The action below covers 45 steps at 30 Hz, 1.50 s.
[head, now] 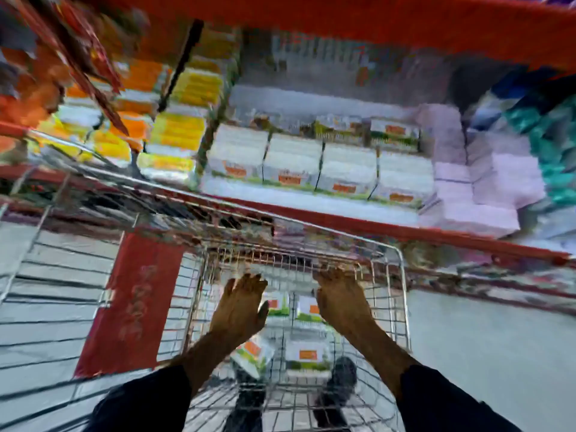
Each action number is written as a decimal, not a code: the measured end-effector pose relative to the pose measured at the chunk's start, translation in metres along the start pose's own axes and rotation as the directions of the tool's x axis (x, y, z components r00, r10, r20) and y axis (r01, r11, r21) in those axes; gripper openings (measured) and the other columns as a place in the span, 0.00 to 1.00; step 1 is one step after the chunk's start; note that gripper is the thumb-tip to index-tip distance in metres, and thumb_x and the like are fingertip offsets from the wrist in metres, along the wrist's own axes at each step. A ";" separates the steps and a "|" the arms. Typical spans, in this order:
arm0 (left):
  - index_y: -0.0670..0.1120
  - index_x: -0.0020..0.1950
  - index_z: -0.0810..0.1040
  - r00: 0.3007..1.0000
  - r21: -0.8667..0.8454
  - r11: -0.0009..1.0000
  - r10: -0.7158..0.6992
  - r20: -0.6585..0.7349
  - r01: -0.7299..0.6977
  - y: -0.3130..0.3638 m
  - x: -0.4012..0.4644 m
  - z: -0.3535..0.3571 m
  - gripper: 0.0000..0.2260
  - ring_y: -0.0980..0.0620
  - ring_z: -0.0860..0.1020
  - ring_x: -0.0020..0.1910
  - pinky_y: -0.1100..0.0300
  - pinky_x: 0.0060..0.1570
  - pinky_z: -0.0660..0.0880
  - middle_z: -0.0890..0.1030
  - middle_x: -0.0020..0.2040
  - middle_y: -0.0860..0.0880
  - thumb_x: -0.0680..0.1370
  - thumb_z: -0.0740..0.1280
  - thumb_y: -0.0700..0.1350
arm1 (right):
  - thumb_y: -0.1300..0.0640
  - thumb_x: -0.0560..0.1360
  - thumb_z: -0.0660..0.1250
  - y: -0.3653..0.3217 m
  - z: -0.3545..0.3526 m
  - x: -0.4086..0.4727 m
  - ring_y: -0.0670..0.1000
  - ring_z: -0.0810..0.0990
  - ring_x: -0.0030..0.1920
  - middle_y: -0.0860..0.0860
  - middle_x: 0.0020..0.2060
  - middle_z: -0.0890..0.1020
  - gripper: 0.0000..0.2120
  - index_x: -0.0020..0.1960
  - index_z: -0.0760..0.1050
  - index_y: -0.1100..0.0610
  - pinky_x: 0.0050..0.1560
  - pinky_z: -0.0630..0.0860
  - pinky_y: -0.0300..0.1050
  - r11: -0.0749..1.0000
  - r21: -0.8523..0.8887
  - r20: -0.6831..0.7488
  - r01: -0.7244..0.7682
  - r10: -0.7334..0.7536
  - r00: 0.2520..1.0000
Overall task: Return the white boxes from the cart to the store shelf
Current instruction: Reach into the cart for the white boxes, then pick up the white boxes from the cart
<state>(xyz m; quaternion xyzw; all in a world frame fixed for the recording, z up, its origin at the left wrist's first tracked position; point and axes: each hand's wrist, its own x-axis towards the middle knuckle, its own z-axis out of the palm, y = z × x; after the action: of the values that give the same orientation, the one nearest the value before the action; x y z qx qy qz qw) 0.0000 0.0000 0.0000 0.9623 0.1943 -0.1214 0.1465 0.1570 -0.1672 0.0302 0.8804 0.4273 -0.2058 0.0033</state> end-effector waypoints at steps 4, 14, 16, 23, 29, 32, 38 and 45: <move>0.40 0.70 0.73 0.986 -0.109 0.993 -0.021 0.165 0.039 -0.013 0.023 0.034 0.22 0.38 0.75 0.66 0.45 0.65 0.72 0.77 0.67 0.39 0.77 0.65 0.46 | 0.61 0.76 0.61 0.011 0.041 0.020 0.57 0.75 0.62 0.55 0.62 0.79 0.21 0.68 0.71 0.55 0.58 0.74 0.48 0.999 -0.011 0.199 -0.034 0.036 0.979; 0.43 0.74 0.66 0.942 -0.154 0.985 -0.024 0.334 0.080 -0.023 0.065 0.095 0.27 0.38 0.73 0.67 0.48 0.65 0.72 0.73 0.70 0.39 0.75 0.66 0.35 | 0.61 0.76 0.66 0.028 0.097 0.046 0.58 0.74 0.63 0.56 0.61 0.77 0.17 0.65 0.73 0.57 0.59 0.74 0.51 0.997 -0.047 0.271 -0.067 0.077 0.959; 0.43 0.71 0.71 0.945 -0.221 0.968 -0.044 0.325 0.121 -0.027 0.066 0.097 0.26 0.38 0.74 0.65 0.49 0.62 0.74 0.74 0.67 0.40 0.73 0.67 0.33 | 0.60 0.76 0.67 0.029 0.094 0.045 0.59 0.75 0.62 0.56 0.60 0.78 0.16 0.63 0.74 0.57 0.57 0.74 0.51 0.997 -0.007 0.256 -0.077 0.076 0.964; 0.44 0.53 0.84 0.988 -0.268 0.963 0.028 0.150 0.013 -0.023 0.051 0.045 0.15 0.43 0.81 0.54 0.53 0.52 0.78 0.83 0.53 0.43 0.72 0.67 0.30 | 0.61 0.75 0.67 0.015 0.057 0.024 0.58 0.77 0.58 0.55 0.55 0.81 0.09 0.56 0.78 0.57 0.53 0.74 0.48 0.995 0.079 0.122 -0.065 0.055 0.991; 0.45 0.51 0.85 0.981 -0.150 0.986 0.046 -0.189 -0.075 -0.016 0.018 -0.052 0.19 0.44 0.84 0.46 0.53 0.41 0.82 0.84 0.50 0.47 0.66 0.72 0.27 | 0.65 0.62 0.77 -0.015 -0.023 0.000 0.54 0.83 0.47 0.51 0.44 0.84 0.15 0.46 0.82 0.53 0.43 0.80 0.47 0.998 0.016 -0.186 -0.065 0.067 0.980; 0.43 0.49 0.85 0.949 -0.122 0.988 0.049 -0.312 -0.091 -0.013 0.000 -0.116 0.20 0.44 0.84 0.43 0.52 0.38 0.84 0.84 0.48 0.46 0.63 0.74 0.25 | 0.63 0.63 0.77 -0.030 -0.080 -0.012 0.55 0.82 0.47 0.50 0.43 0.83 0.14 0.47 0.82 0.53 0.43 0.80 0.48 0.996 0.085 -0.344 0.001 0.029 0.939; 0.42 0.53 0.83 0.852 -0.106 0.988 0.043 -0.522 -0.115 -0.015 -0.015 -0.209 0.17 0.44 0.80 0.47 0.54 0.48 0.76 0.83 0.48 0.45 0.67 0.72 0.28 | 0.60 0.70 0.73 -0.055 -0.171 -0.021 0.54 0.79 0.48 0.50 0.45 0.82 0.09 0.50 0.80 0.53 0.47 0.78 0.49 0.981 0.166 -0.552 0.099 0.009 0.834; 0.42 0.54 0.83 0.770 -0.157 0.985 -0.043 -0.637 -0.074 -0.024 0.021 -0.243 0.11 0.45 0.78 0.52 0.53 0.46 0.79 0.82 0.50 0.45 0.75 0.69 0.32 | 0.60 0.73 0.71 -0.065 -0.200 0.016 0.53 0.78 0.48 0.50 0.46 0.82 0.09 0.52 0.79 0.54 0.48 0.78 0.48 0.981 0.153 -0.609 0.122 -0.003 0.793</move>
<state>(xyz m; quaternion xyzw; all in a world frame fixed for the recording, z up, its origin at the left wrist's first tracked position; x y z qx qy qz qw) 0.0514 0.1080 0.2136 0.9314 0.2344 0.2308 0.1556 0.1885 -0.0777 0.2190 0.8815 0.4139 0.0483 -0.2219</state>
